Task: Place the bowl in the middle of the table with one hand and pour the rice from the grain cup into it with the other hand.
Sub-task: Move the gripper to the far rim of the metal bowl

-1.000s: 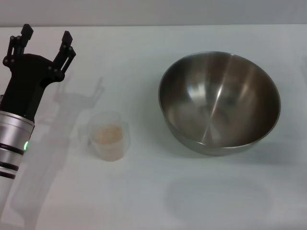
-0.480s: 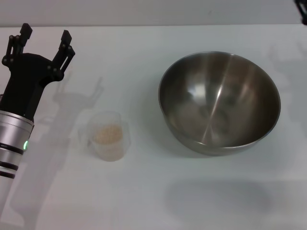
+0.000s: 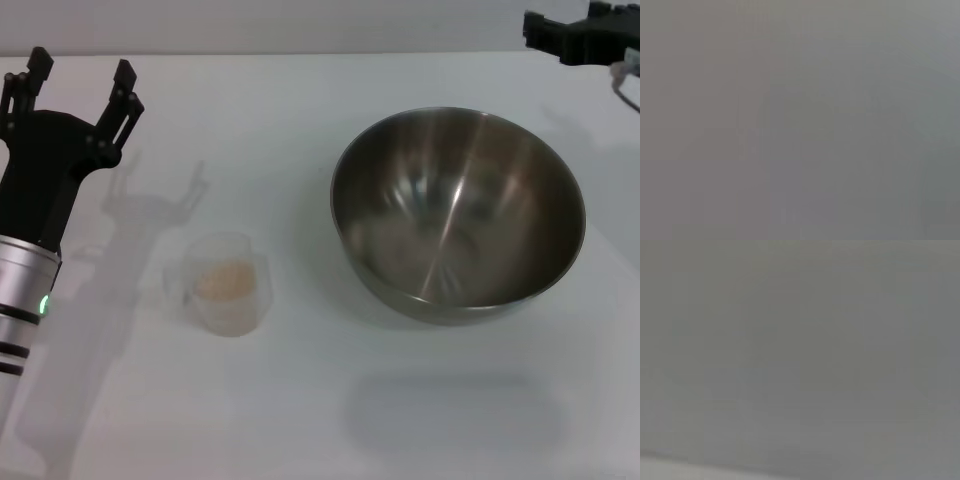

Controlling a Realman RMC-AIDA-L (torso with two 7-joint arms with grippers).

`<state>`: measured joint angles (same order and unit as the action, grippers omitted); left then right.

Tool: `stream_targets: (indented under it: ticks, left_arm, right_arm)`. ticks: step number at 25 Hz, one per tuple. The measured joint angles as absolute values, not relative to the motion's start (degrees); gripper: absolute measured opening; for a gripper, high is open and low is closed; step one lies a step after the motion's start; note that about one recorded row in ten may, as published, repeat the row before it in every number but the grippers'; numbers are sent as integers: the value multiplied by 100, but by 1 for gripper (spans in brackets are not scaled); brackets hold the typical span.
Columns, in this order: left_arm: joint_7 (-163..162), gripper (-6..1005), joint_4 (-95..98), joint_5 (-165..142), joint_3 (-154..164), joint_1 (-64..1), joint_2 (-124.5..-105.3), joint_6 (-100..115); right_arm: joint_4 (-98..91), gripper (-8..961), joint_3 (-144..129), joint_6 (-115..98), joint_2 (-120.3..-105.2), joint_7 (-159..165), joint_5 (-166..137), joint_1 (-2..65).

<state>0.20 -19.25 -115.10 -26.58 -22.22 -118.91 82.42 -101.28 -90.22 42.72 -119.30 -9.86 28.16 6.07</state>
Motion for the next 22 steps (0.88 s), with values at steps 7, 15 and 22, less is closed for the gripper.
stream_targets:
  ticks: [7,15,22]
  left_arm:
    - [17,860,-1925,-11511,-2683,-2132,-11892,8379]
    - [17,860,-1927,-11538,-2675,-2123,-11892,8422]
    - [17,860,-1942,-11540,-2646,-2066,-11901,8518]
  right_arm:
    - [-10168,736,-7633,7440,-11890,-1202,2827,1710]
    - [-8986,735,-6534,8675,-11870,-2093,2836,2677]
    - [-8279,734,-6378,8728,-11857,-2502,2841,3005]
